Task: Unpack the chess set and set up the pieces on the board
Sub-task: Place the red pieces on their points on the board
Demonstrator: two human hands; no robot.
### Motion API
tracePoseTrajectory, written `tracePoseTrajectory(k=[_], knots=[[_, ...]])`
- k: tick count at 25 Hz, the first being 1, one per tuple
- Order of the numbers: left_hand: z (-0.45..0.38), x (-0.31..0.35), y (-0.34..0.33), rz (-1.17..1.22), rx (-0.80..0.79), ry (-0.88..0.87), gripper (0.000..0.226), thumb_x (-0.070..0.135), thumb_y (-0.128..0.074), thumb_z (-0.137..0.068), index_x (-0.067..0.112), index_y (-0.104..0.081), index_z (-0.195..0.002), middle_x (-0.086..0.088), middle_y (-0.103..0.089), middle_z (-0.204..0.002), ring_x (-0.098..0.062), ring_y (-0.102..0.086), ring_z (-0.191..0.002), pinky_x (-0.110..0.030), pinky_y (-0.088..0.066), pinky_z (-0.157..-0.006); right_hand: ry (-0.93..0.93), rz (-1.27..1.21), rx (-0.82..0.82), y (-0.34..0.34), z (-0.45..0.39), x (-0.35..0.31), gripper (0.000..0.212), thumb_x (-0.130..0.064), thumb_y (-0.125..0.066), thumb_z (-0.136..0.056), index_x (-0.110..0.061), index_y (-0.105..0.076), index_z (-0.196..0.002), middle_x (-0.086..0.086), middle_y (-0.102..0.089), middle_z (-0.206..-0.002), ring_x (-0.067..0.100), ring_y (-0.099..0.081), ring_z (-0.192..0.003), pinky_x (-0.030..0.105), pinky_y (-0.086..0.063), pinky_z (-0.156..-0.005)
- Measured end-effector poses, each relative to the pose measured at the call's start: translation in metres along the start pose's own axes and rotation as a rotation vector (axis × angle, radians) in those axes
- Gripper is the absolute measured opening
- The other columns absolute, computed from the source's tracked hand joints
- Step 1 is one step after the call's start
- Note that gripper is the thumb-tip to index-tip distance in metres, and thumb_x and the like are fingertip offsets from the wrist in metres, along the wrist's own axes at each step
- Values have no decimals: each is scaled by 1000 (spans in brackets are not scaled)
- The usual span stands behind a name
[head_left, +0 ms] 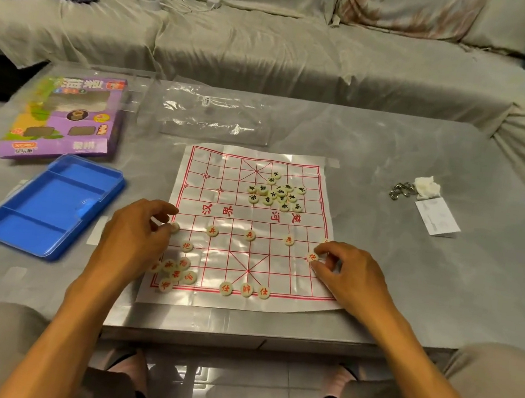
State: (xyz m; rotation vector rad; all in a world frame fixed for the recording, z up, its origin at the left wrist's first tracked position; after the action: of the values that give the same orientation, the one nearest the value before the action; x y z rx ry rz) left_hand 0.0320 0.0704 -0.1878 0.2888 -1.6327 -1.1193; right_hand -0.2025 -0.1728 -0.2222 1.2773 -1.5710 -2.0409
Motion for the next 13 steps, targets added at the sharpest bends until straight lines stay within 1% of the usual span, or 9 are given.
tracePoseTrajectory(k=[3,6,7,10,13], knots=[[0,-1,-2,2,-3,-19,27,23,-61,-91,27,-61,-118,6,-60,-105,-12,-56,-88,-32,-51,-76,-7,-3,-10,-4,-3,-2,33,-47,-63,-87,-30,-62,-115,-14,-61,-98,5,-55,-83,15,-42,-76],[-1,-2,0,13,14,-18,27,22,-60,-91,27,-61,-117,7,-59,-104,-13,-56,-88,-33,-51,-76,6,-20,-47,-7,-4,-6,34,-44,-62,-88,-31,-62,-120,-11,-63,-115,4,-53,-90,20,-46,-85],[-1,-1,1,16,17,-17,27,21,-60,-91,26,-61,-117,6,-60,-105,-13,-56,-89,-34,-51,-76,3,-31,-56,-7,-4,-6,34,-43,-62,-89,-31,-62,-121,-11,-63,-116,5,-53,-91,22,-47,-87],[-1,3,4,44,6,-13,27,20,-58,-92,27,-60,-117,6,-60,-106,-12,-56,-89,-32,-51,-75,-31,-54,-34,0,0,-5,37,-43,-63,-87,-31,-60,-122,-15,-62,-99,7,-57,-84,27,-53,-86],[10,-10,20,18,11,17,23,22,-58,-92,31,-61,-113,17,-57,-95,-4,-54,-81,-23,-47,-64,29,-112,4,3,14,-29,29,-41,-64,-87,-35,-60,-115,-17,-62,-91,6,-59,-81,32,-55,-87]])
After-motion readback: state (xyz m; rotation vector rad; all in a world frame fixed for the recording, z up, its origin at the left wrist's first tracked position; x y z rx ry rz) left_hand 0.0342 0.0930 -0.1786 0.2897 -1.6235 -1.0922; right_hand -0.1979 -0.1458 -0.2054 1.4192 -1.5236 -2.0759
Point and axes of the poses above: each hand's wrist, its own z-axis away from the middle knuckle, its own y-axis out of the back of the hand, x = y × z, the point moved 6 cm from there along -z, towards the middle knuckle
